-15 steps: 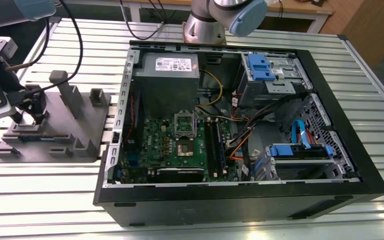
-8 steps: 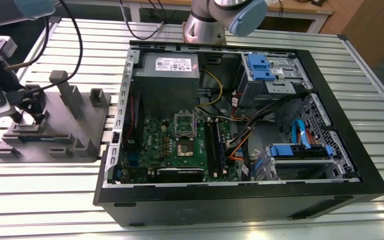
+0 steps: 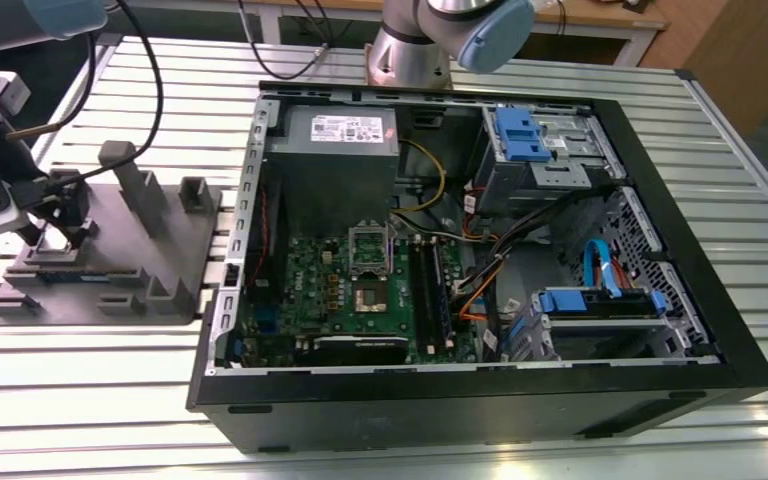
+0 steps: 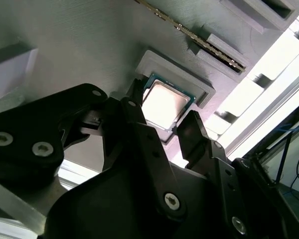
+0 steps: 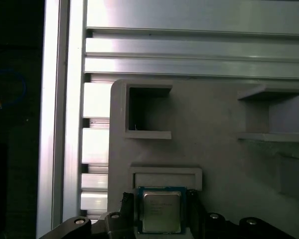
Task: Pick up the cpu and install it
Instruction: 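Pick up the cpu and move it towards the insertion slot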
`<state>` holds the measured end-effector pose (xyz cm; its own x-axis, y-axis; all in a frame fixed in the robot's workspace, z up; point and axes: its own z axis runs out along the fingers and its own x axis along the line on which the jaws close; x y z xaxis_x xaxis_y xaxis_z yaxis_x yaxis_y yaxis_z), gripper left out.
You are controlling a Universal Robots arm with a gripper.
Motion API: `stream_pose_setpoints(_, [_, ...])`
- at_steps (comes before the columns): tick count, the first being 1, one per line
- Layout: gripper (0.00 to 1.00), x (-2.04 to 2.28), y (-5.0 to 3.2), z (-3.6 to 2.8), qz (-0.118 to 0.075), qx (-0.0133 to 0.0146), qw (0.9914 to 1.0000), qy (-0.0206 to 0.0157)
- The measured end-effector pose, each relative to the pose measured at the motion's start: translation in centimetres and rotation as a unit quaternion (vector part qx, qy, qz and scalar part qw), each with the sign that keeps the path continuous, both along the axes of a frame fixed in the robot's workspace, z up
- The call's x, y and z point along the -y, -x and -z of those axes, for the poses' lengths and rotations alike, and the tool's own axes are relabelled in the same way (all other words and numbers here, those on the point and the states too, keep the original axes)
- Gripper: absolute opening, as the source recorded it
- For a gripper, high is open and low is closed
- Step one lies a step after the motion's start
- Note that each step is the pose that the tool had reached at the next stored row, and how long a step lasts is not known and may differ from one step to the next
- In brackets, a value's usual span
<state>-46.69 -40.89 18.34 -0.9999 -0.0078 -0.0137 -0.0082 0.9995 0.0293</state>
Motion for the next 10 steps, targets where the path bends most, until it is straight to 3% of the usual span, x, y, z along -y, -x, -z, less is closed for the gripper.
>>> stream_pose_setpoints(10, [0.55, 0.00, 0.05, -0.02, -0.013, 0.0000, 0.99992, 0.0000])
